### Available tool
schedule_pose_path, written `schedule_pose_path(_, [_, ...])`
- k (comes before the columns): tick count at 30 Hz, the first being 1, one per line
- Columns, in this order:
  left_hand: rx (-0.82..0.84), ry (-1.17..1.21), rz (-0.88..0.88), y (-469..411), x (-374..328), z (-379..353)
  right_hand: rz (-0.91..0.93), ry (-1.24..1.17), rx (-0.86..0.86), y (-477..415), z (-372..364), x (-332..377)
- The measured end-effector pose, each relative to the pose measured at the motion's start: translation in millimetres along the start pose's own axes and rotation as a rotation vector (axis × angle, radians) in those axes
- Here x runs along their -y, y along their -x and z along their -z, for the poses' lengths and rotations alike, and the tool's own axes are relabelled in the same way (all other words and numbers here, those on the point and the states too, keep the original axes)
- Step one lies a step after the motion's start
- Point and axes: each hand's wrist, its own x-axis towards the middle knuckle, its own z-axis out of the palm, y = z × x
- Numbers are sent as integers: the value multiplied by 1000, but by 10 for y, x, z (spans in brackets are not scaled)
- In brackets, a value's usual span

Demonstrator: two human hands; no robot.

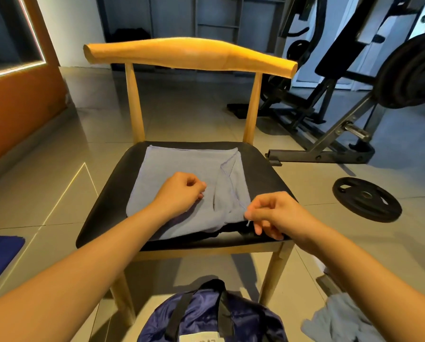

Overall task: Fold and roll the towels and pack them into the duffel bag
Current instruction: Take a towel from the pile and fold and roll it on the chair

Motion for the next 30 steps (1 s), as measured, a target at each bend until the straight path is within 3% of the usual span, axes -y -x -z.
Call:
schedule_pose_path(2, [23, -132, -66, 19, 21, 2, -45, -30, -10, 98, 40, -74])
schedule_pose_path(6, [13, -634, -298, 117, 85, -43, -189, -64, -3, 166, 24, -140])
schedule_pose_path(11, [191, -844, -198, 169, 177, -136, -171, -24, -140, 191, -141, -214])
schedule_pose_path(16, [206, -861, -185, 175, 187, -144, -179, -201, -209, 331, -29, -405])
schedule_pose_path(23, [134, -770, -238, 209, 122, -93, -239, -99, -210, 338, -203, -439])
schedule_pose_path(25, [88, -701, -267, 263, 60, 13, -215, 50, -256, 293, -197, -429])
schedule_pose_path(28, [5, -569, -248, 393, 5, 344, -79, 588, -455, 216, -155, -399])
schedule_pose_path(30, [-106, -435, -174, 540, -6, 617, 80, 712, -540, 185, -178, -291])
